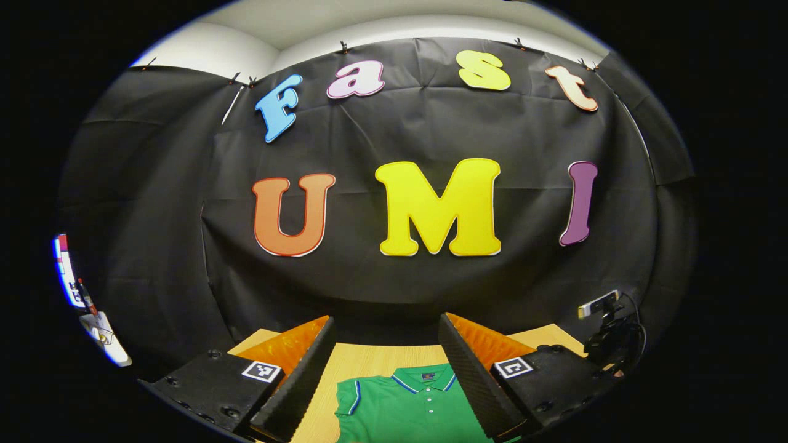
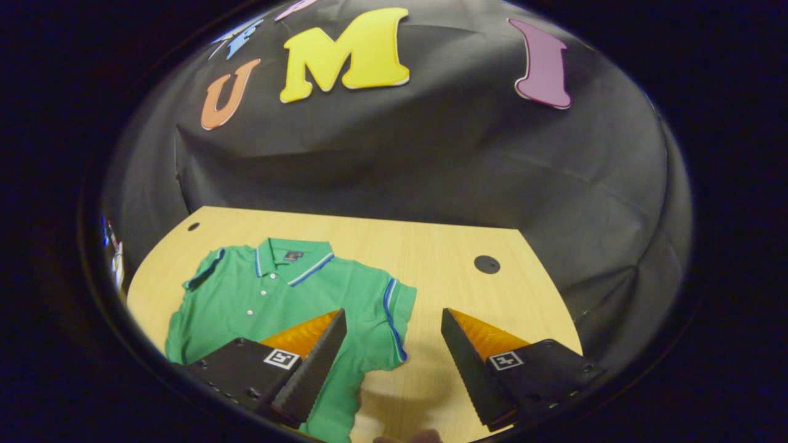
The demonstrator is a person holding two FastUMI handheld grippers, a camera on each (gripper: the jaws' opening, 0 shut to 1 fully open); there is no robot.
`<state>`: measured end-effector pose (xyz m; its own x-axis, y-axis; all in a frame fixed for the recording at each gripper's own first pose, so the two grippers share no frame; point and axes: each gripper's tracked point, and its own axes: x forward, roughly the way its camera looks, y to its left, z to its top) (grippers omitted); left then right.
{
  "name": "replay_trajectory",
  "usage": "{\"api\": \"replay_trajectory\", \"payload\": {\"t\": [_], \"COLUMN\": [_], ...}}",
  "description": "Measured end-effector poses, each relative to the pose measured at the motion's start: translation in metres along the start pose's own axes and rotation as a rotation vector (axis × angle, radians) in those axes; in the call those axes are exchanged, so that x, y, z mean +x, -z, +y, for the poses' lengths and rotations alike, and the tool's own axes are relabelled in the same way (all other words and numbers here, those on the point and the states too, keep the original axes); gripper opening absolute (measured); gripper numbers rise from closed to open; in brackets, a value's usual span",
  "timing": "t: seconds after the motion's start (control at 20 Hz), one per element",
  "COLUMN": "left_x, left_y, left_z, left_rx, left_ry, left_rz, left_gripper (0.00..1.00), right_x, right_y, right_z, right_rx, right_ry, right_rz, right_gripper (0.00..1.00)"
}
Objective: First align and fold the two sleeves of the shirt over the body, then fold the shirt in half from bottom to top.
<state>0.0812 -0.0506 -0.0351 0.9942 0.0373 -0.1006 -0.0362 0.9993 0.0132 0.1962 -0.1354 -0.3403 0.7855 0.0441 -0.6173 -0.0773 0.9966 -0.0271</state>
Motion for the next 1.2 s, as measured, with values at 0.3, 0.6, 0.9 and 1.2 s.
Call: {"api": "replay_trajectory", "payload": {"t": [0.3, 0.6, 0.9, 1.2], "left_x": [0.008, 0.01, 0.006, -0.007], "left_y": [0.012, 0.019, 0.02, 0.023], "left_z": [-0.001, -0.008, -0.011, 0.008], "left_rx": [0.041, 0.059, 0.049, 0.03], "left_ry": [-0.018, -0.023, -0.028, -0.089], "left_rz": [0.034, 0.049, 0.049, 0.063], "left_gripper": [1.0, 1.0, 1.0, 1.0], "right_x": [0.054, 0.066, 0.05, 0.023], "right_y": [0.042, 0.06, 0.035, -0.007], "right_z": [0.001, -0.001, 0.004, 0.03], "right_rx": [-0.011, 0.087, 0.147, 0.146], "right_ry": [-0.044, -0.071, -0.124, -0.136], "right_rz": [0.13, 0.213, 0.183, 0.12], "right_gripper": [0.8, 0.08, 0.0, 0.0]}}
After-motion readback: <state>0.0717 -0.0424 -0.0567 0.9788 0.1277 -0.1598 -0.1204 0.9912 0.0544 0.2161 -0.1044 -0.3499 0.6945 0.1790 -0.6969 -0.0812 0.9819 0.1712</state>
